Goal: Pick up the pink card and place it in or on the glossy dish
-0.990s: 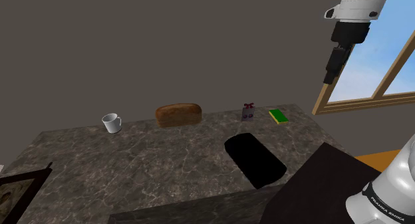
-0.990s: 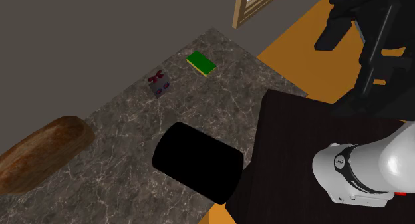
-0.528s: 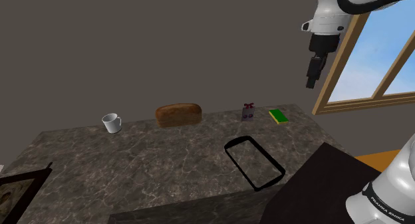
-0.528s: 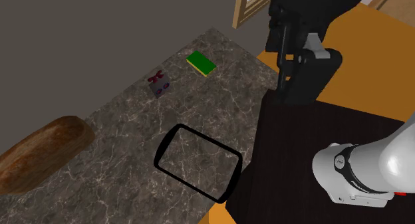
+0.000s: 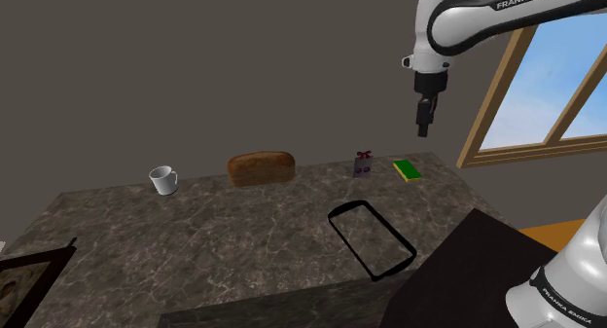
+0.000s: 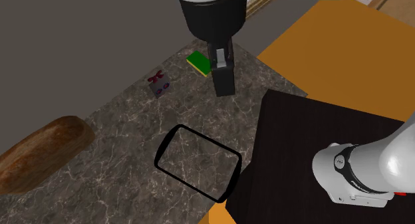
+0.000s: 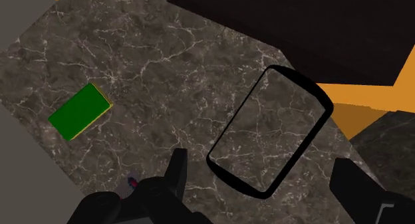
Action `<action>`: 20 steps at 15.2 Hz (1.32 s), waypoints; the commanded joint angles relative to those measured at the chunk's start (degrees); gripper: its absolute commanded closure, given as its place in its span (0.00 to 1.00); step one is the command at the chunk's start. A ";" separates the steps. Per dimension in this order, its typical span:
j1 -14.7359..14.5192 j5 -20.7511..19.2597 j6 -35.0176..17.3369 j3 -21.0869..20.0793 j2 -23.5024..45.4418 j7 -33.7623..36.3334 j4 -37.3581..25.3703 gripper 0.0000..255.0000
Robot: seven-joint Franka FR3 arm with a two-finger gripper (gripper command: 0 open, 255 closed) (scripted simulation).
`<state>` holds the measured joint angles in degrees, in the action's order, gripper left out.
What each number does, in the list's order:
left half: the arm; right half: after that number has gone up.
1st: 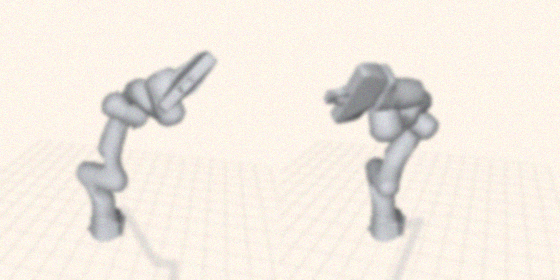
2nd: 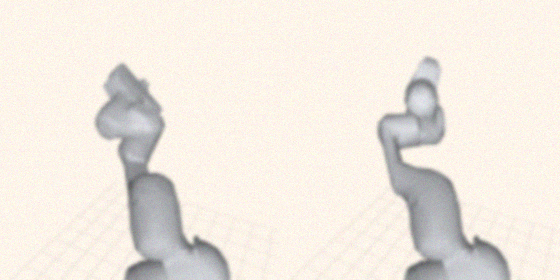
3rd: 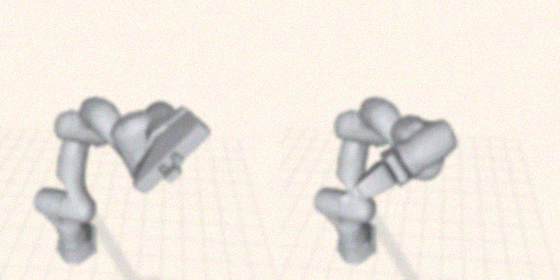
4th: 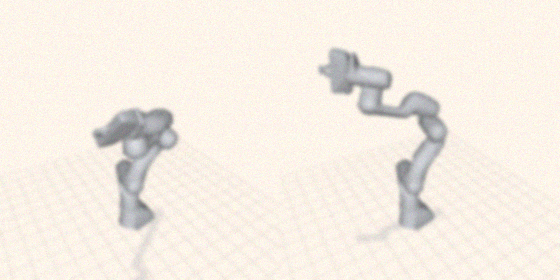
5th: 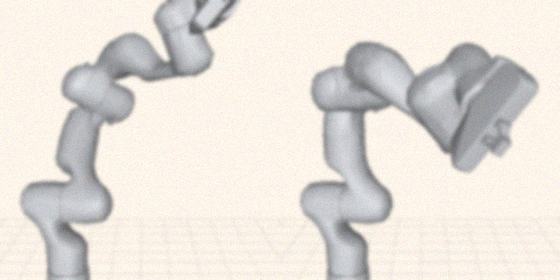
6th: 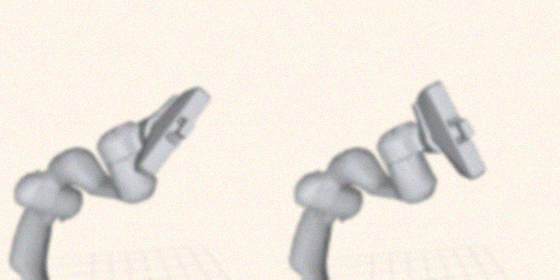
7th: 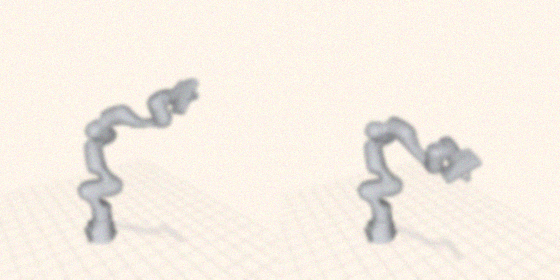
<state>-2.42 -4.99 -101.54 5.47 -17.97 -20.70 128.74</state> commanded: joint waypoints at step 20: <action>-0.47 -9.10 -7.03 0.05 50.18 -13.55 -35.69 0.00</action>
<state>-2.80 -13.67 -109.01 5.58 29.66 -33.64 95.71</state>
